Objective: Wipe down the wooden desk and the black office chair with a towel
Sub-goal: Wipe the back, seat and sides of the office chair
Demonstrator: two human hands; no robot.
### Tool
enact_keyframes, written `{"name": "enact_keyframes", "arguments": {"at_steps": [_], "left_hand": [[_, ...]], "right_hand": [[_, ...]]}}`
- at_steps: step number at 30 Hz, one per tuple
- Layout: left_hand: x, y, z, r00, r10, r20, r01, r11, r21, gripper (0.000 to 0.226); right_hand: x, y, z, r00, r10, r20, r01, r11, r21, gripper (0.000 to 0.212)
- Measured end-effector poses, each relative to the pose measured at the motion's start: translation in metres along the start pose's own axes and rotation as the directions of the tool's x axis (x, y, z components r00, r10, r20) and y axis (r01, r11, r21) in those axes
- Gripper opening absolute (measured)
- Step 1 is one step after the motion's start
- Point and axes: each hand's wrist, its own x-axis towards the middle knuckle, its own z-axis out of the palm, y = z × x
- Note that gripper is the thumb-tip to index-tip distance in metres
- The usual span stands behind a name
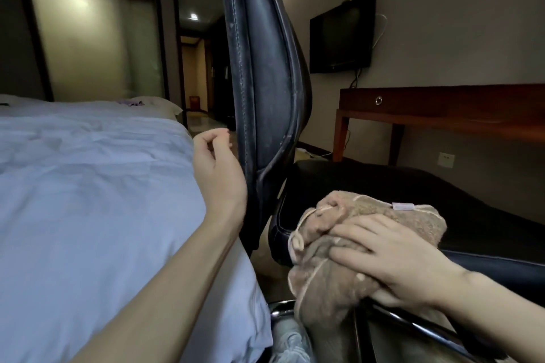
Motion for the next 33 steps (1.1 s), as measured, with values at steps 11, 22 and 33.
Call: {"name": "enact_keyframes", "arguments": {"at_steps": [11, 22, 33], "left_hand": [[-0.016, -0.003, 0.006, 0.998, -0.031, 0.056, 0.029, 0.999, 0.047, 0.029], [0.021, 0.004, 0.006, 0.985, -0.157, 0.076, 0.162, 0.985, -0.059, 0.043], [0.056, 0.020, 0.012, 0.960, -0.084, 0.266, 0.124, 0.983, -0.136, 0.043]], "right_hand": [[0.046, 0.000, -0.020, 0.601, 0.601, -0.527, -0.400, 0.797, 0.453, 0.074], [0.201, 0.082, -0.149, 0.643, 0.349, -0.682, -0.387, 0.916, 0.105, 0.081], [0.172, 0.039, -0.058, 0.711, 0.292, -0.640, -0.299, 0.949, 0.100, 0.071]]}}
